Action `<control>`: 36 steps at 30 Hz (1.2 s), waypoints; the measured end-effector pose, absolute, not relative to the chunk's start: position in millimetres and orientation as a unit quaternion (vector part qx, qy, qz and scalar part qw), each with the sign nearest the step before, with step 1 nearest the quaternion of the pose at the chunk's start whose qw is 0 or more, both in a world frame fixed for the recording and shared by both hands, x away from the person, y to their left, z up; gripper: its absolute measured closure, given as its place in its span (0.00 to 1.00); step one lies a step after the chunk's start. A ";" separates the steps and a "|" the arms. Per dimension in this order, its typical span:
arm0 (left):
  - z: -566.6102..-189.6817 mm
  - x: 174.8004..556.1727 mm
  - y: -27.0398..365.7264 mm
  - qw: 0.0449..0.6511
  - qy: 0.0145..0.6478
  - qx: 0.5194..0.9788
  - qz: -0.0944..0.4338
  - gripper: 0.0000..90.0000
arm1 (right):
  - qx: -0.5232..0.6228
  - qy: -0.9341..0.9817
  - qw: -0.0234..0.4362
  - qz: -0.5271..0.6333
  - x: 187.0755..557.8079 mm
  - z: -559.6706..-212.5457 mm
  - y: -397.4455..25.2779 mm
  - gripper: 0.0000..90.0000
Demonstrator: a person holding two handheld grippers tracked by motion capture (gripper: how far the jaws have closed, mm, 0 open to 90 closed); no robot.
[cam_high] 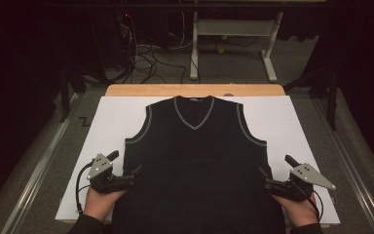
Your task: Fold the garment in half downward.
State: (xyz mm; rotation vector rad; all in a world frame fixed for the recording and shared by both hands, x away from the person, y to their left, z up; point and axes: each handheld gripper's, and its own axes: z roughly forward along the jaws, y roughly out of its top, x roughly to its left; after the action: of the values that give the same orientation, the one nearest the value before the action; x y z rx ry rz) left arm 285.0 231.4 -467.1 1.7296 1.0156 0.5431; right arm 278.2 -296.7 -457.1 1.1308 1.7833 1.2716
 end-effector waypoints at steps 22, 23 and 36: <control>-468.4 287.9 233.1 0.511 0.421 0.720 0.207 0.00 | 0.415 0.691 0.342 0.483 279.9 -452.6 -287.7 0.00; -468.5 287.9 233.1 0.511 0.420 0.720 0.211 0.00 | 0.415 0.691 0.342 0.483 279.9 -452.6 -287.7 0.00; -470.0 305.3 234.2 0.508 0.427 0.719 0.207 0.00 | 0.429 0.694 0.336 0.470 311.5 -454.8 -274.4 0.00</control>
State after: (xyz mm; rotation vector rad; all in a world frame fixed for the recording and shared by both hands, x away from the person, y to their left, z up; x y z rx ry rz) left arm 305.3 234.2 -470.0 1.7321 1.0296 0.4998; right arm 311.5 -274.4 -454.8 1.1193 1.8108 1.2260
